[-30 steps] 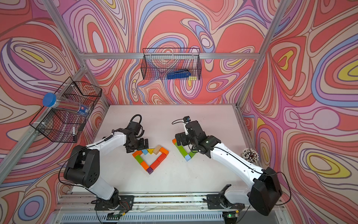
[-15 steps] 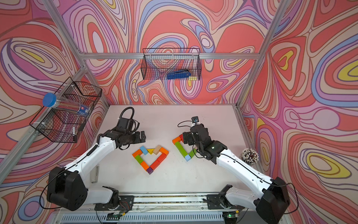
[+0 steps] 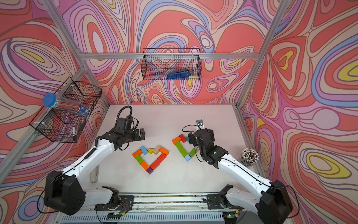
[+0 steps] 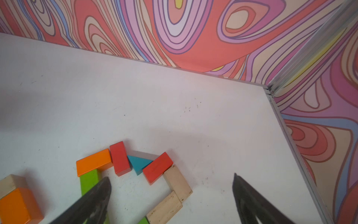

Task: Assemble a heart with building blocks
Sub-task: Reset both arms

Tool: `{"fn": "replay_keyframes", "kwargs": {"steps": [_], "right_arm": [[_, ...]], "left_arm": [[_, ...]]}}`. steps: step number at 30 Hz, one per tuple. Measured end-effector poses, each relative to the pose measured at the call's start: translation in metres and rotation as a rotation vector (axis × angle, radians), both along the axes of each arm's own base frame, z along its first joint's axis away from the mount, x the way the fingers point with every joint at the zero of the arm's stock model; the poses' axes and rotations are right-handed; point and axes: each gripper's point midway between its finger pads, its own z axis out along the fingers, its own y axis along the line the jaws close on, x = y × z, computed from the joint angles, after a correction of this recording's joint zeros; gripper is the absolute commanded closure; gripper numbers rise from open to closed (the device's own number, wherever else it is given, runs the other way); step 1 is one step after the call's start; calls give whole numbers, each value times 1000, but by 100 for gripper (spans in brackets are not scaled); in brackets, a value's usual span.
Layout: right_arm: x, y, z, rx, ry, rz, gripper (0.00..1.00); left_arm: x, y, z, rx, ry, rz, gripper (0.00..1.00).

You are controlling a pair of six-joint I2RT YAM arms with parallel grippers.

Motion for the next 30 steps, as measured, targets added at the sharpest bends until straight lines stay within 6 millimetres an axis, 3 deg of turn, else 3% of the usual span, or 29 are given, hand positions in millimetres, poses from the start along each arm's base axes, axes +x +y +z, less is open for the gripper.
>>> {"fn": "replay_keyframes", "kwargs": {"steps": [8, 14, 18, 21, 22, 27, 30], "right_arm": [[24, -37, 1, 21, -88, -91, 2], [48, -85, -21, 59, -117, -197, 2], [59, -115, -55, 64, -104, -254, 2], [69, -125, -76, 64, -83, -260, 2], [73, -127, -82, 67, -82, -257, 2], [83, -141, -103, 98, -60, -240, 2], [88, -151, -104, 134, -93, -242, 2]], "left_arm": [[6, 20, 3, 90, -202, 21, 1], [18, 40, 7, 168, -337, 62, 1], [13, 52, -20, 217, -424, 71, 1], [-1, 60, -57, 265, -385, 51, 1], [-1, 61, -61, 281, -385, 44, 1], [19, 61, -32, 307, -482, 41, 1], [24, 61, -19, 310, -513, 48, 1]]}}
